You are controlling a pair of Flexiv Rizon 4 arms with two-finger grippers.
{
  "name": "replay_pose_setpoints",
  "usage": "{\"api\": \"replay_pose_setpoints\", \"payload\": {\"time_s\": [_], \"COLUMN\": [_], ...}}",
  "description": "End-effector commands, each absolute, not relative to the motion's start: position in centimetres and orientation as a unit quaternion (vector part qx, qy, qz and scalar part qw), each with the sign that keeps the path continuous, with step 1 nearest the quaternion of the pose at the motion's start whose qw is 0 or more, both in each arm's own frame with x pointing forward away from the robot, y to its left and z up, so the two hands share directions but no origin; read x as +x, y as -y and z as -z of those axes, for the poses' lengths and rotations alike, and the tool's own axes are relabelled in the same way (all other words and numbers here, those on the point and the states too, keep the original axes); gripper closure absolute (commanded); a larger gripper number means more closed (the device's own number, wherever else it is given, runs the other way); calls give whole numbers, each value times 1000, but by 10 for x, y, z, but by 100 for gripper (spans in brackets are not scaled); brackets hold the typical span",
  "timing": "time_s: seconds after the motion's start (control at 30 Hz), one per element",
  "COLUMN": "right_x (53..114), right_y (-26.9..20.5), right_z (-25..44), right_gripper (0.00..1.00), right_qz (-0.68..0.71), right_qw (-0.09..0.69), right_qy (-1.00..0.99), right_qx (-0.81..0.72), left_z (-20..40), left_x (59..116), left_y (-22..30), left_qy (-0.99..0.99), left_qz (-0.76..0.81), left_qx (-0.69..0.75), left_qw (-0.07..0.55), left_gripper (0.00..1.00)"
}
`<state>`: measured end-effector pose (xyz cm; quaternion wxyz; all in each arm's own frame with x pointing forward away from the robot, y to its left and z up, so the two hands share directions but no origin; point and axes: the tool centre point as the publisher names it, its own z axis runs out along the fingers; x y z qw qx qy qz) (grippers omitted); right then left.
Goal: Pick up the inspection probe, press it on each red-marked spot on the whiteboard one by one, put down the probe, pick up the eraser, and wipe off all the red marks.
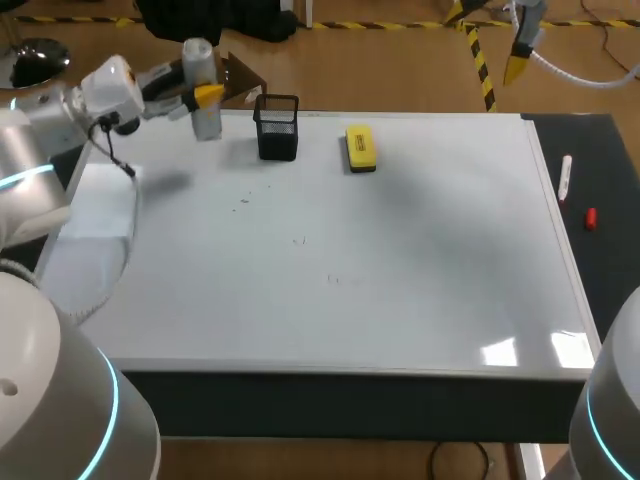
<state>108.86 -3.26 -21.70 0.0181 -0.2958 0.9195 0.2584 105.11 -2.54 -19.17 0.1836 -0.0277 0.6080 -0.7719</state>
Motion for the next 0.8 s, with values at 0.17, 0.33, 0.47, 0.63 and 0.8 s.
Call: {"api": "replay_pose_setpoints", "payload": {"time_s": [0.17, 0.33, 0.47, 0.63, 0.8], "right_x": [1090, 1090, 1090, 1090, 1090], "right_y": [33, 33, 33, 33, 33], "right_z": [216, 216, 216, 216, 216], "right_gripper": [0, 0, 0, 0, 0], "right_qz": [-257, -257, -257, -257, -257], "right_qw": [16, 16, 16, 16, 16], "right_qy": [-920, -920, -920, -920, -920], "right_qx": [-297, -297, -297, -297, -297], "left_z": [168, 158, 151, 149, 152], "left_x": [1085, 1089, 1092, 1094, 1096], "left_y": [43, 64, 82, 101, 115], "left_qy": [-602, -588, -576, -566, -555], "left_qz": [785, 799, 809, 819, 827], "left_qx": [19, 40, 57, 72, 89], "left_qw": [147, 123, 97, 60, 34], "left_gripper": [100, 100, 100, 100, 100]}}
